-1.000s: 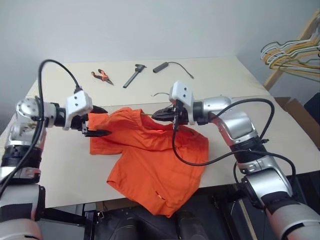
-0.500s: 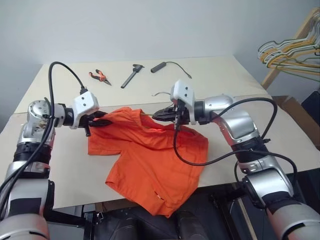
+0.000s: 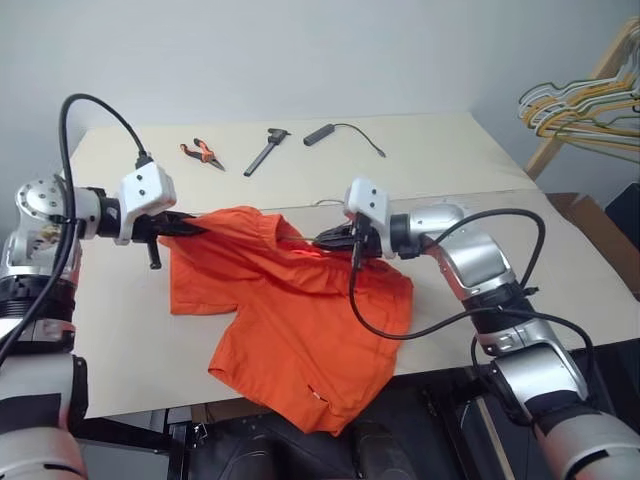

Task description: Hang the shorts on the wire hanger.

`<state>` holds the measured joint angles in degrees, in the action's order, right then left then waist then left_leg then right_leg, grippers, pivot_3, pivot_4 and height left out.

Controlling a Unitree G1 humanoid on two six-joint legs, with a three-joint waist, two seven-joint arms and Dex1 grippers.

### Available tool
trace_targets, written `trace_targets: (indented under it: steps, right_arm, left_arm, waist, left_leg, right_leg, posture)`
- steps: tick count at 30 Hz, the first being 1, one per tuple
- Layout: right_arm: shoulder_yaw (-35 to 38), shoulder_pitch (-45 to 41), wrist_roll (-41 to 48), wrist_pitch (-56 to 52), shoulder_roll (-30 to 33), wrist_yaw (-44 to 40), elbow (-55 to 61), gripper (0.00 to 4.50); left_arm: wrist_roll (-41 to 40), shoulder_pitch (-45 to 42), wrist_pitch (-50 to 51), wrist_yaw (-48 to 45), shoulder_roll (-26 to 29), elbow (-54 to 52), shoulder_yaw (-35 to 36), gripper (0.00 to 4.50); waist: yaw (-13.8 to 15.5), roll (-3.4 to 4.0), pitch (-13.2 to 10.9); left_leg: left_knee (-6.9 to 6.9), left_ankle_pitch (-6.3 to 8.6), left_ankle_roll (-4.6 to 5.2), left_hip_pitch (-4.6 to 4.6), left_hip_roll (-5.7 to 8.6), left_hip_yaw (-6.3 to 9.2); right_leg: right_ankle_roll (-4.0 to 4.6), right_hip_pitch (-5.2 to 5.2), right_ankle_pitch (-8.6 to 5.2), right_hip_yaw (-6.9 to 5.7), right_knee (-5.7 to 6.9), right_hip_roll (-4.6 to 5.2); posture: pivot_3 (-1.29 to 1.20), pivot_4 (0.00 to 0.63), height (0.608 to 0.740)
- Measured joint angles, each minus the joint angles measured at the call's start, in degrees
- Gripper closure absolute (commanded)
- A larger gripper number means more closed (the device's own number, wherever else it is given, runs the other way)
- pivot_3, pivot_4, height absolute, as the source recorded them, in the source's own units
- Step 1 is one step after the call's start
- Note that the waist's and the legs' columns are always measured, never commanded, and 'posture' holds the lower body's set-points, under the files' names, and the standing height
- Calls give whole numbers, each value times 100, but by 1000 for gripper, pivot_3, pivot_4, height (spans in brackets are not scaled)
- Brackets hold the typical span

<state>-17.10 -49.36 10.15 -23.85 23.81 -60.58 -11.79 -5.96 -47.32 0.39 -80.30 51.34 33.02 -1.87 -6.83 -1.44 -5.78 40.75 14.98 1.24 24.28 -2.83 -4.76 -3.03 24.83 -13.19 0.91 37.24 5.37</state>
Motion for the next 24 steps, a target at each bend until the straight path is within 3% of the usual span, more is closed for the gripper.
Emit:
trace_targets:
  steps: [8, 24]
  right_arm:
    - [174, 89, 2, -7, -310, 453, -141, 4500]
    - [193, 214, -173, 148, 201, 121, -109, 4500]
  left_arm:
    - [-114, 49, 105, 3, 27, -133, 71, 4466]
    - [-132, 326, 123, 76, 60, -272, 79, 4466]
  waist:
    - [4, 0, 0]
    - [136, 0, 0]
  left_leg:
    - [0, -1, -2, -1, 0, 0]
    - [0, -1, -2, -1, 0, -3]
  right_leg:
    - [0, 0, 0, 1, 1, 0]
    - [0, -2, 0, 0, -1, 0]
  posture:
    - [-29, 52, 740]
    - [-40, 50, 740]
